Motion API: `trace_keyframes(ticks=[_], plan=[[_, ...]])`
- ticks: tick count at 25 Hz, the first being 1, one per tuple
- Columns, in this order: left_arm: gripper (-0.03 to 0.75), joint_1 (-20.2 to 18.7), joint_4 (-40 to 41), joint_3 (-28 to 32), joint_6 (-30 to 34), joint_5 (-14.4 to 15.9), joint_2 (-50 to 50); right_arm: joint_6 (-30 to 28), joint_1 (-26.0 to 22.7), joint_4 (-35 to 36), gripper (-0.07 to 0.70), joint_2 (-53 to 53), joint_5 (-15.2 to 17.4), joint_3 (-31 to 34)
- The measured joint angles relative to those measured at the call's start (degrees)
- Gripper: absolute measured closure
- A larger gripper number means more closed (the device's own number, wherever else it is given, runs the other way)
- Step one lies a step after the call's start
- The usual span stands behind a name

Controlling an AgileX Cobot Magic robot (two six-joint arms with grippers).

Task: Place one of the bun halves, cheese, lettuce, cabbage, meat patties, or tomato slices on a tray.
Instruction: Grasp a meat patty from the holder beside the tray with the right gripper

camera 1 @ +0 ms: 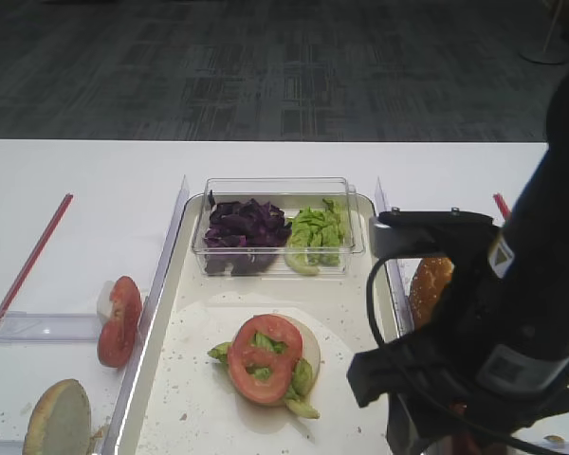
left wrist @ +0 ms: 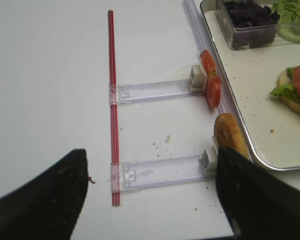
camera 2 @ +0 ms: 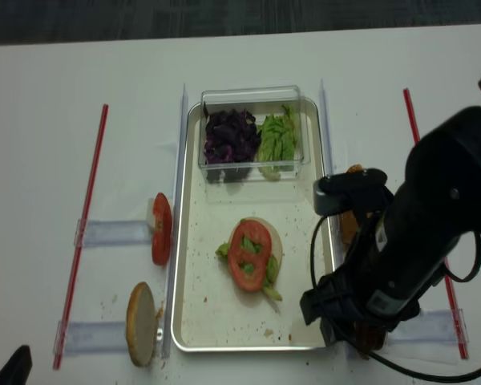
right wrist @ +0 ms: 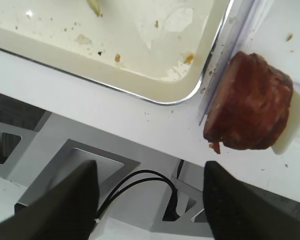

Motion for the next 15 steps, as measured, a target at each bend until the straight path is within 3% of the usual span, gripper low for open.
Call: trace_keyframes(ticks=[7, 15], plan=[[0.223, 0.0, 0.0, 0.0, 0.0, 0.0, 0.0, 2.6, 0.0, -1.8, 0.151, 7.0, 3.0, -5.3], [0.223, 0.0, 0.0, 0.0, 0.0, 0.0, 0.0, 4.5, 0.0, -6.1, 0.151, 7.8, 4.7, -5.8]])
